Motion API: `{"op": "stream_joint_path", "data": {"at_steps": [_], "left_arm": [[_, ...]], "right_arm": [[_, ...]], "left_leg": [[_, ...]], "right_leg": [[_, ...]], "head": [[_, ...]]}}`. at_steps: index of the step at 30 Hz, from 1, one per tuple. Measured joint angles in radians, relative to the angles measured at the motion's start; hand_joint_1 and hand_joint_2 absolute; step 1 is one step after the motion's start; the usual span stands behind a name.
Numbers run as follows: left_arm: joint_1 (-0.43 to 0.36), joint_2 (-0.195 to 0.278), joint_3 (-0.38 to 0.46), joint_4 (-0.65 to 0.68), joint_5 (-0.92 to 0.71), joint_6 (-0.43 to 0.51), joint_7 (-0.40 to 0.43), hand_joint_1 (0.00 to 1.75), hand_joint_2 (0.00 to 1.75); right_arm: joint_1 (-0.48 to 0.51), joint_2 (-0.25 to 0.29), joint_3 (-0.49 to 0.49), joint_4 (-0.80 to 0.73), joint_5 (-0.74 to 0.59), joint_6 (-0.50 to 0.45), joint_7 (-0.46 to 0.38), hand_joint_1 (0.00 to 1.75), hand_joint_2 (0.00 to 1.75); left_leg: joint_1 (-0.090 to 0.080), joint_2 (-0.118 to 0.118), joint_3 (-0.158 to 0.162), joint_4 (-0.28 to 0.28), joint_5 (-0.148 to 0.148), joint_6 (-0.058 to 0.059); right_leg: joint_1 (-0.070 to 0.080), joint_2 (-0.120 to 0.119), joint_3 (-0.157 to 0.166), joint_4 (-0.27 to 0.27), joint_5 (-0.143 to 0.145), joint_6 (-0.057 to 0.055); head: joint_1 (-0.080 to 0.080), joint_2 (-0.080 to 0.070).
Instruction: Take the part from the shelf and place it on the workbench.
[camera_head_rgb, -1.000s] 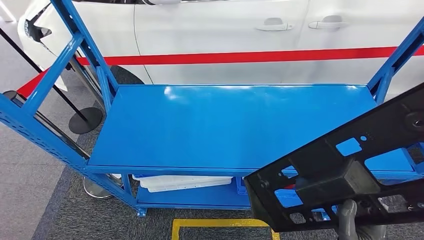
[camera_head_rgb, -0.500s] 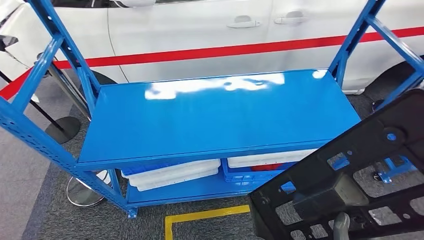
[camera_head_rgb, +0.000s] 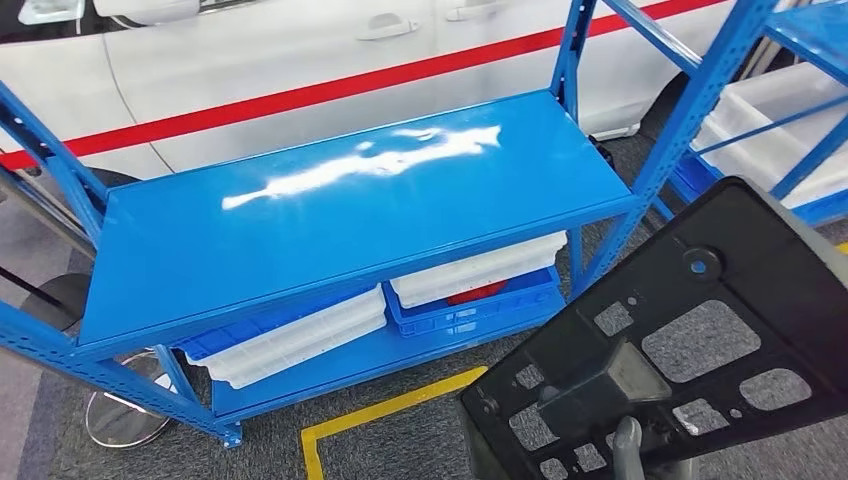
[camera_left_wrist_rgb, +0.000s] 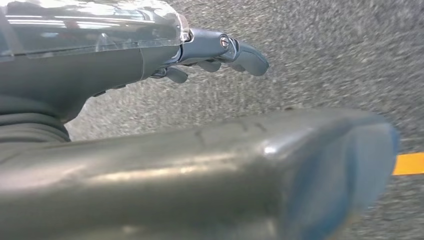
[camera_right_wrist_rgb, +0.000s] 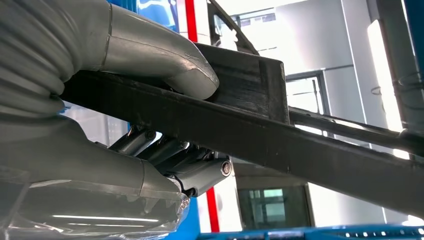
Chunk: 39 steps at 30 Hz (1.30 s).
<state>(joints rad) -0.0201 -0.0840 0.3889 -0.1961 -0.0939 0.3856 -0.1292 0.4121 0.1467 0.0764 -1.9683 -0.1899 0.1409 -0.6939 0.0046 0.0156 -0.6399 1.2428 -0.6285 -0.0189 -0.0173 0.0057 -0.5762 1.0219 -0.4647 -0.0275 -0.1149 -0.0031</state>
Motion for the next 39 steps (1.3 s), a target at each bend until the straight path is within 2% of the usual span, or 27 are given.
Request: {"op": "stream_joint_path", "data": {"at_steps": [1, 2, 4, 6, 8, 10, 11, 12, 14, 16, 17, 18, 20, 22, 23, 25, 26, 28, 29, 30, 31, 32, 33, 34, 36, 38, 39], "left_arm": [[0.001, 0.003, 0.006, 0.0, 0.004, -0.003, 0.001, 0.0, 0.0], [0.001, 0.008, 0.011, 0.0, 0.007, -0.007, 0.001, 0.0, 0.0], [0.001, 0.016, 0.021, 0.0, 0.01, -0.01, 0.001, 0.0, 0.0], [0.0, 0.023, 0.029, 0.0, 0.01, -0.005, -0.002, 0.0, 0.0], [0.0, 0.026, 0.036, -0.001, 0.01, 0.006, -0.01, 0.0, 0.0], [-0.001, 0.022, 0.039, -0.001, 0.01, 0.019, -0.016, 0.0, 0.0], [-0.003, 0.019, 0.04, -0.001, 0.009, 0.025, -0.016, 0.0, 0.0], [-0.002, 0.016, 0.041, -0.001, 0.007, 0.03, -0.015, 0.0, 0.0], [0.002, 0.011, 0.042, -0.001, 0.0, 0.037, -0.006, 0.0, 0.0], [0.007, 0.008, 0.042, -0.001, -0.008, 0.041, 0.005, 0.0, 0.0], [0.008, 0.007, 0.043, -0.001, -0.011, 0.043, 0.009, 0.0, 0.0], [0.009, 0.005, 0.043, -0.001, -0.014, 0.044, 0.011, 0.0, 0.0], [0.007, 0.002, 0.043, -0.001, -0.017, 0.045, 0.013, 0.0, 0.0], [0.007, 0.0, 0.043, -0.001, -0.02, 0.047, 0.012, 0.0, 0.0], [0.007, 0.0, 0.044, -0.001, -0.021, 0.049, 0.012, 0.0, 0.0], [0.004, -0.002, 0.044, -0.001, -0.022, 0.052, 0.01, 0.0, 0.0], [0.002, -0.003, 0.045, -0.002, -0.024, 0.054, 0.01, 0.0, 0.0], [0.004, -0.005, 0.045, -0.002, -0.029, 0.059, 0.01, 0.0, 0.0], [0.007, -0.006, 0.046, -0.002, -0.032, 0.063, 0.01, 0.0, 0.0], [0.011, -0.008, 0.046, -0.002, -0.036, 0.067, 0.01, 0.0, 0.0], [0.014, -0.008, 0.046, -0.002, -0.039, 0.072, 0.011, 0.0, 0.0], [0.016, -0.009, 0.046, -0.002, -0.042, 0.076, 0.011, 0.0, 0.0], [0.018, -0.01, 0.046, -0.002, -0.044, 0.079, 0.01, 0.0, 0.0], [0.02, -0.012, 0.046, -0.002, -0.047, 0.082, 0.01, 0.0, 0.0], [0.022, -0.015, 0.046, -0.002, -0.053, 0.087, 0.01, 0.0, 0.0], [0.026, -0.018, 0.046, -0.002, -0.057, 0.092, 0.009, 0.0, 0.0], [0.026, -0.021, 0.046, -0.002, -0.059, 0.095, 0.008, 0.0, 0.0]], "right_arm": [[-0.002, 0.0, 0.013, 0.006, 0.003, -0.01, 0.0, 1.75, 1.75], [-0.003, 0.0, 0.024, 0.012, 0.006, -0.018, 0.0, 1.75, 1.75], [-0.004, 0.0, 0.043, 0.023, 0.014, -0.032, 0.0, 1.75, 1.75], [-0.008, -0.001, 0.062, 0.032, 0.021, -0.041, 0.0, 1.75, 1.75], [-0.012, -0.001, 0.083, 0.04, 0.025, -0.05, 0.0, 1.75, 1.75], [-0.013, -0.002, 0.103, 0.049, 0.025, -0.058, 0.0, 1.75, 1.75], [-0.013, -0.003, 0.112, 0.054, 0.023, -0.063, -0.001, 1.75, 1.75], [-0.016, -0.005, 0.12, 0.059, 0.019, -0.068, -0.001, 1.75, 1.75], [-0.024, -0.012, 0.135, 0.071, 0.009, -0.078, -0.001, 1.75, 1.75], [-0.03, -0.021, 0.148, 0.082, -0.001, -0.087, 0.0, 1.75, 1.75], [-0.03, -0.025, 0.154, 0.086, -0.006, -0.091, 0.0, 1.75, 1.75], [-0.031, -0.029, 0.159, 0.091, -0.012, -0.095, 0.0, 1.75, 1.75], [-0.034, -0.036, 0.167, 0.099, -0.027, -0.101, 0.0, 1.75, 1.75], [-0.041, -0.042, 0.175, 0.107, -0.04, -0.105, 0.0, 1.75, 1.75], [-0.045, -0.044, 0.179, 0.111, -0.044, -0.106, 0.0, 1.75, 1.75], [-0.048, -0.049, 0.184, 0.118, -0.048, -0.107, 0.0, 1.75, 1.75], [-0.049, -0.052, 0.187, 0.122, -0.051, -0.108, -0.001, 1.75, 1.75], [-0.058, -0.055, 0.197, 0.129, -0.055, -0.111, -0.001, 1.75, 1.75], [-0.063, -0.057, 0.201, 0.132, -0.057, -0.112, -0.001, 1.75, 1.75], [-0.069, -0.058, 0.206, 0.136, -0.058, -0.113, 0.0, 1.75, 1.75], [-0.072, -0.06, 0.21, 0.14, -0.06, -0.113, 0.0, 1.75, 1.75], [-0.075, -0.062, 0.213, 0.143, -0.061, -0.114, 0.0, 1.75, 1.75], [-0.077, -0.064, 0.216, 0.147, -0.063, -0.114, 0.0, 1.75, 1.75], [-0.08, -0.066, 0.218, 0.15, -0.066, -0.114, 0.0, 1.75, 1.75], [-0.089, -0.07, 0.226, 0.157, -0.072, -0.114, 0.0, 1.75, 1.75], [-0.101, -0.074, 0.234, 0.164, -0.077, -0.113, 0.0, 1.75, 1.75], [-0.106, -0.078, 0.238, 0.168, -0.078, -0.113, 0.0, 1.75, 1.75]], "left_leg": [[0.0, -0.005, -0.003, 0.036, -0.013, 0.002], [-0.001, -0.008, 0.01, 0.04, -0.007, 0.006], [-0.005, -0.028, 0.087, -0.061, 0.046, 0.021], [-0.009, -0.079, 0.175, -0.204, 0.079, 0.039], [-0.015, -0.103, 0.207, -0.266, 0.082, 0.043], [-0.015, -0.08, 0.203, -0.275, 0.096, 0.044], [-0.013, -0.065, 0.201, -0.28, 0.105, 0.047], [-0.01, -0.05, 0.198, -0.286, 0.114, 0.052], [-0.009, -0.017, 0.186, -0.29, 0.127, 0.058], [-0.01, 0.018, 0.171, -0.286, 0.134, 0.058], [-0.01, 0.035, 0.164, -0.283, 0.136, 0.056], [-0.009, 0.05, 0.157, -0.278, 0.137, 0.054], [-0.007, 0.076, 0.148, -0.266, 0.136, 0.048], [-0.009, 0.096, 0.143, -0.252, 0.131, 0.035], [-0.01, 0.105, 0.143, -0.248, 0.129, 0.028], [-0.01, 0.119, 0.144, -0.246, 0.129, 0.016], [-0.008, 0.111, 0.144, -0.242, 0.124, 0.01], [-0.001, 0.058, 0.12, -0.186, 0.08, 0.0], [0.002, 0.024, 0.095, -0.128, 0.044, -0.003], [0.004, 0.004, 0.065, -0.058, 0.008, -0.005], [0.004, -0.004, 0.037, 0.004, -0.015, -0.006], [0.005, -0.007, 0.02, 0.041, -0.02, -0.006], [0.005, -0.008, 0.02, 0.041, -0.004, -0.005], [0.005, -0.013, 0.038, -0.002, 0.03, -0.001], [0.005, -0.057, 0.097, -0.14, 0.103, 0.009], [0.005, -0.099, 0.129, -0.226, 0.13, 0.016], [0.005, -0.102, 0.132, -0.235, 0.128, 0.017]], "right_leg": [[0.003, 0.014, -0.012, 0.001, 0.009, -0.001], [0.006, 0.028, -0.023, 0.002, 0.019, -0.001], [0.01, 0.057, -0.042, 0.002, 0.037, 0.0], [0.01, 0.082, -0.055, 0.002, 0.053, 0.006], [0.006, 0.103, -0.063, 0.0, 0.069, 0.017], [0.006, 0.122, -0.067, -0.005, 0.083, 0.031], [0.007, 0.111, -0.072, 0.0, 0.08, 0.035], [0.008, 0.09, -0.082, 0.019, 0.062, 0.038], [0.007, 0.03, -0.123, 0.121, -0.013, 0.045], [0.001, 0.005, -0.162, 0.245, -0.08, 0.055], [-0.002, 0.0, -0.16, 0.27, -0.09, 0.06], [-0.006, -0.005, -0.138, 0.256, -0.082, 0.064], [-0.01, -0.034, -0.045, 0.129, -0.045, 0.068], [-0.005, -0.067, 0.021, 0.023, -0.025, 0.057], [-0.001, -0.073, 0.03, 0.004, -0.025, 0.047], [0.003, -0.055, 0.024, 0.004, -0.021, 0.029], [0.002, -0.046, 0.021, 0.001, -0.016, 0.022], [-0.003, -0.025, 0.014, -0.005, -0.006, 0.008], [-0.002, -0.014, 0.01, -0.005, -0.002, 0.003], [-0.001, -0.002, 0.006, -0.004, 0.001, 0.0], [0.0, 0.012, 0.003, -0.003, 0.003, -0.002], [0.002, 0.026, 0.0, -0.002, 0.004, -0.002], [0.003, 0.041, -0.001, 0.0, 0.006, -0.002], [0.004, 0.056, -0.001, 0.001, 0.006, -0.001], [0.006, 0.084, -0.002, 0.004, 0.009, 0.004], [0.005, 0.109, -0.01, 0.006, 0.016, 0.015], [0.003, 0.121, -0.015, 0.006, 0.02, 0.022]], "head": [[0.0, 0.0], [0.0, 0.0], [0.0, 0.0], [0.0, 0.0], [0.0, 0.0], [0.0, 0.0], [0.0, 0.0], [0.001, 0.0], [0.001, 0.0], [0.001, 0.0], [0.001, 0.0], [0.001, 0.0], [0.001, 0.0], [0.001, 0.0], [0.001, 0.0], [0.001, 0.0], [0.001, 0.0], [0.001, 0.0], [0.001, 0.0], [0.001, 0.0], [0.001, 0.0], [0.001, 0.0], [0.001, 0.0], [0.001, 0.0], [0.001, 0.0], [0.001, 0.0], [0.001, 0.0]]}}
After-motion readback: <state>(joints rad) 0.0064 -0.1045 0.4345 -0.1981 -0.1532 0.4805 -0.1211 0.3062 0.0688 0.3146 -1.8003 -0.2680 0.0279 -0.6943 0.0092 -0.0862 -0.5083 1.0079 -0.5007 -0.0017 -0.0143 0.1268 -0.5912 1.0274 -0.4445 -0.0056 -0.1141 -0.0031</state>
